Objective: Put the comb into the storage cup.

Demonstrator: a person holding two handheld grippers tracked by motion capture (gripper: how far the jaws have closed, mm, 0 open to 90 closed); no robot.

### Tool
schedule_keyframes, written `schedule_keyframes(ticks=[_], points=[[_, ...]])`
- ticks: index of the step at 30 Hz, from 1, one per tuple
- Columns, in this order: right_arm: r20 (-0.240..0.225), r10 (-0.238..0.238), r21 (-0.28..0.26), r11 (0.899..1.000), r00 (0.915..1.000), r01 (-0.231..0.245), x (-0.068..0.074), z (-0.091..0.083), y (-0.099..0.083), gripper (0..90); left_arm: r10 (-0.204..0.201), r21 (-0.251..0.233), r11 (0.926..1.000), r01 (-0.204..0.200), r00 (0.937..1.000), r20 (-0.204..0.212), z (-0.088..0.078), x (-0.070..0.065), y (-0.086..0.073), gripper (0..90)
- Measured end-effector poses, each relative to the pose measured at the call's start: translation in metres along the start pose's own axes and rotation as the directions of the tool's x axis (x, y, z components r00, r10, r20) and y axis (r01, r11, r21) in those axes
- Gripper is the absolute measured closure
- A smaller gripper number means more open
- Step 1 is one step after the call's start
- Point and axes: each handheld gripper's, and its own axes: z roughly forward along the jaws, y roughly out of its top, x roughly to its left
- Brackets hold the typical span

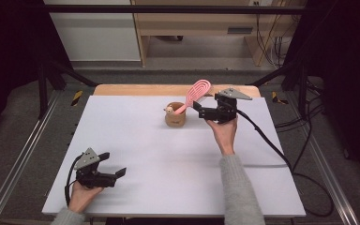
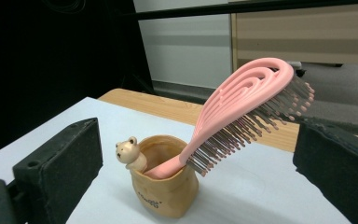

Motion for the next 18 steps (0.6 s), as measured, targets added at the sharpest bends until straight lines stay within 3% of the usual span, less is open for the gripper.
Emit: schedule_keyframes(ticks=[7, 12, 18], points=[[-0.040, -0.047, 0.021, 0.999, 0.9981, 0.048, 0.008, -0.015, -0.002, 1.3, -0.001, 0.001, 1.0000, 0.001, 1.0000, -0.001, 0.000, 0.000, 0.000, 4.6], [-0.089, -0.092, 0.031, 0.995, 0.9917, 0.095, 0.013, -0.027, -0.005, 0.6, -0.007, 0.002, 1.0000, 0.007, 1.0000, -0.002, 0.000, 0.000, 0.000, 4.6], [-0.141, -0.096, 0.011, 0.995, 0.9853, 0.098, 0.014, -0.041, -0.012, 0.5, -0.007, 0.002, 1.0000, 0.007, 1.0000, -0.005, 0.000, 0.000, 0.000, 3.7]])
